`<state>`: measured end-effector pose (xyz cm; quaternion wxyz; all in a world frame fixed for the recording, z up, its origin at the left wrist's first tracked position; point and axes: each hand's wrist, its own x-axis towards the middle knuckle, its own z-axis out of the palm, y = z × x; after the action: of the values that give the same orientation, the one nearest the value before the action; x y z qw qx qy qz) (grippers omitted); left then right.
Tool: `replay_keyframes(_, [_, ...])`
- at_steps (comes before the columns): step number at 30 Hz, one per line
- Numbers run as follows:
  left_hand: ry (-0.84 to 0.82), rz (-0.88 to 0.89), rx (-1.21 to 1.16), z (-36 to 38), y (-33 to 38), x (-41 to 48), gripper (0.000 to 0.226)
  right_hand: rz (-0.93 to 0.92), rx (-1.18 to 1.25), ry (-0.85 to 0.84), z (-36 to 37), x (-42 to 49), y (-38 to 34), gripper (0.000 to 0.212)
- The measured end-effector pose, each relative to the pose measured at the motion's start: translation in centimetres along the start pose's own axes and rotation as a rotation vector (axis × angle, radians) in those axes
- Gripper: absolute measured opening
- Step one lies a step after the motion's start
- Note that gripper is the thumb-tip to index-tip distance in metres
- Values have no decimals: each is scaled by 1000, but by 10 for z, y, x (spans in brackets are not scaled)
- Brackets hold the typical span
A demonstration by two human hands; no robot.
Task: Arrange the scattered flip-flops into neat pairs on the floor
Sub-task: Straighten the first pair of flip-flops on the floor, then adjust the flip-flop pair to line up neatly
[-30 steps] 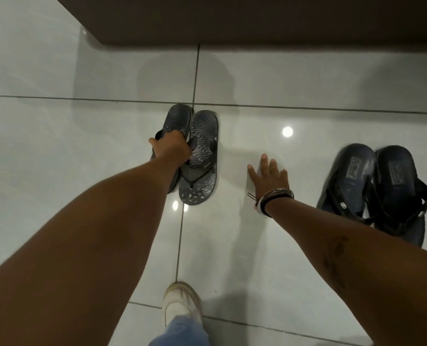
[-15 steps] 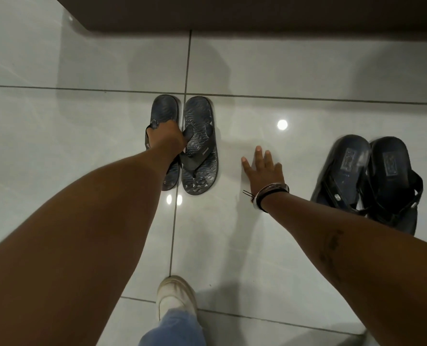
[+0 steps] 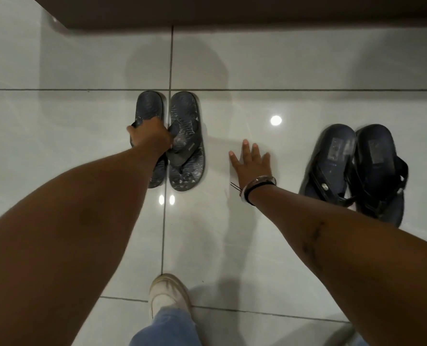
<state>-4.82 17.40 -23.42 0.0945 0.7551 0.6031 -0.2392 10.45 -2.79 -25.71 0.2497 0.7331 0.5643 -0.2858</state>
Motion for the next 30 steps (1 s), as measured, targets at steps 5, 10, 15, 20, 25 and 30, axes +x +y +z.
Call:
replay_keyframes(5, [146, 85, 393, -10, 27, -34, 64, -28, 143, -57, -14, -11, 11, 78])
replay_keyframes(10, [132, 659, 271, -1, 110, -79, 76, 223, 400, 358, -23, -37, 83, 39])
replay_keyframes(15, [-46, 583, -19, 24, 197, -112, 77, 637, 389, 169, 9, -57, 173, 48])
replay_keyframes(20, [-229, 540, -38, 59, 249, -140, 73, 821, 531, -5, 48, -77, 204, 16])
replay_keyframes(25, [-255, 571, 51, 75, 247, -151, 75, 789, 581, 86, 65, -87, 207, 25])
replay_keyframes(30, [-312, 518, 58, 72, 255, -145, 77, 756, 604, 156, 46, -94, 243, 27])
